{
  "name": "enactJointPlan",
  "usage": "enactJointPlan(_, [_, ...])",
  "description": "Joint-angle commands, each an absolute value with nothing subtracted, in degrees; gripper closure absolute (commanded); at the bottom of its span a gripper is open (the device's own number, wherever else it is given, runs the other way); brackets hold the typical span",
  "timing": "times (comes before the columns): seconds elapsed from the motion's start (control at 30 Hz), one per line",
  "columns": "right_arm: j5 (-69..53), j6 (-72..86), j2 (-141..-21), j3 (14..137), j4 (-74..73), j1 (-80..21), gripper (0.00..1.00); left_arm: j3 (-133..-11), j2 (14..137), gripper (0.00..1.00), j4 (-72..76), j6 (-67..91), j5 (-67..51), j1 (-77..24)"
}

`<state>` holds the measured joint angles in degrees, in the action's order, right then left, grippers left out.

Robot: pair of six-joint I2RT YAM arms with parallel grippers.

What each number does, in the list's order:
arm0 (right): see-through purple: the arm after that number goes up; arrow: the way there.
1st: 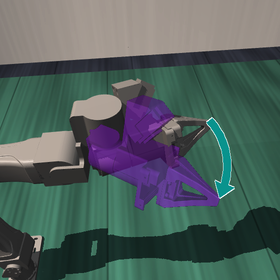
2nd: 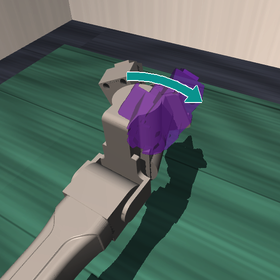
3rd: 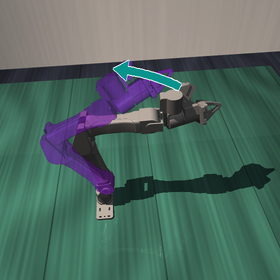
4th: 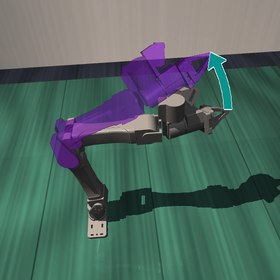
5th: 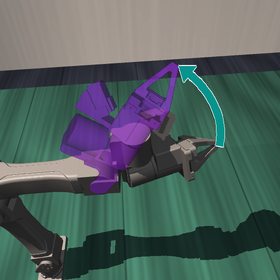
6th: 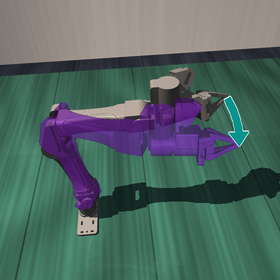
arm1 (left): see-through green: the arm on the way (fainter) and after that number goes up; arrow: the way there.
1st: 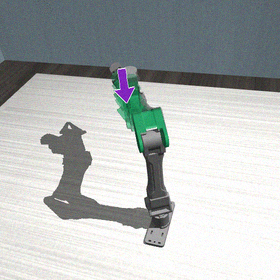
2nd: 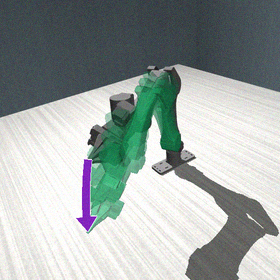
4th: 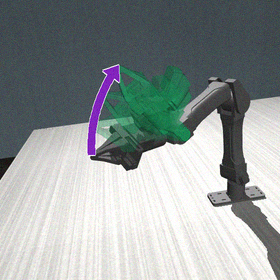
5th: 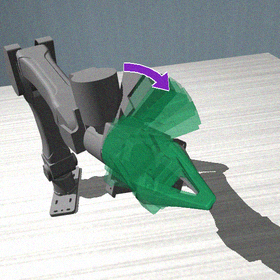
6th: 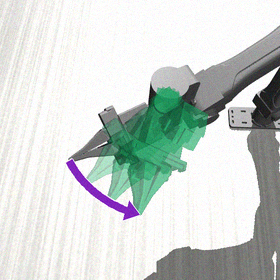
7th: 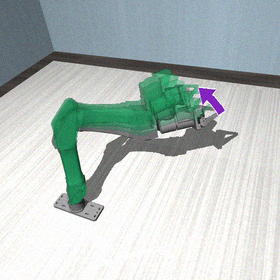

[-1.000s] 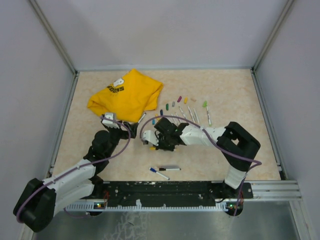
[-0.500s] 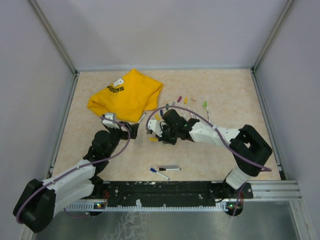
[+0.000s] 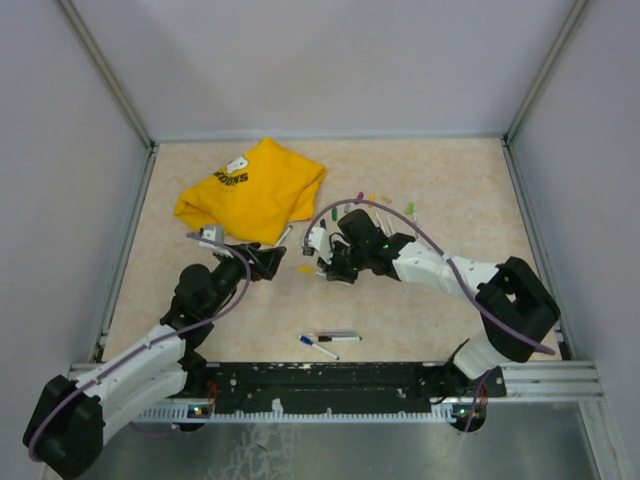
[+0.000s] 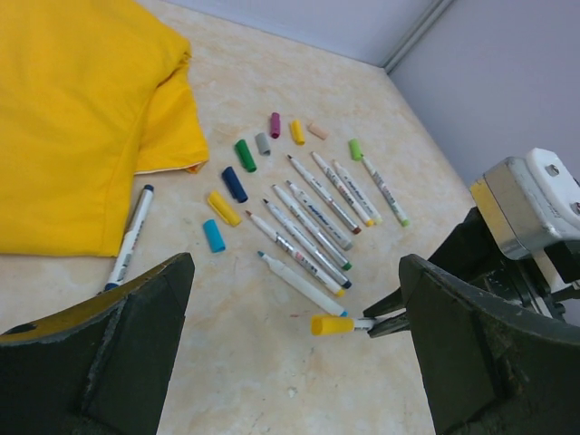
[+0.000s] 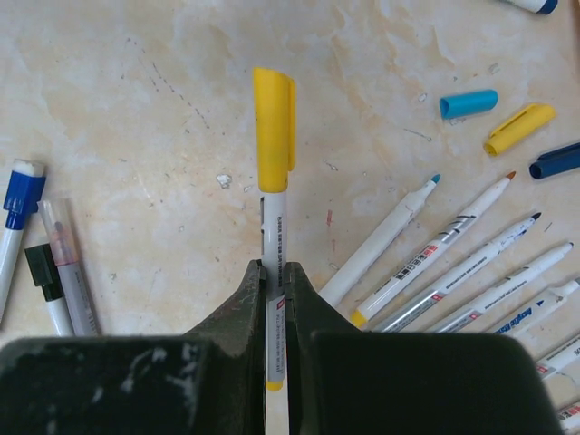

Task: Open the pen caps
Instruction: Pick up the pen from the center of the board.

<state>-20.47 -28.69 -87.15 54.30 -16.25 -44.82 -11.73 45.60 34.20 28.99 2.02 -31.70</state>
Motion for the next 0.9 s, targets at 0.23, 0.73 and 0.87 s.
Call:
enactJointPlan(0.23, [-26.32,-25.89,-81.49,53.75,-12.47,-40.84,1.00,-9.62,48.03,0.00,44.91,37.52,-9.64,-31.70])
enactJointPlan(0.73, [-31.02,-23.03,-78.94,53.74,-11.86,-37.36,1.00,-10.51,58.63,0.00,58.15,39.82,-6.81,-37.96])
enactJointPlan(0.87, [-31.20,-22.99,-78.69,53.75,-11.70,-37.35,1.00,-11.86,62.24,0.00,58.23,39.43,-2.52,-41.26])
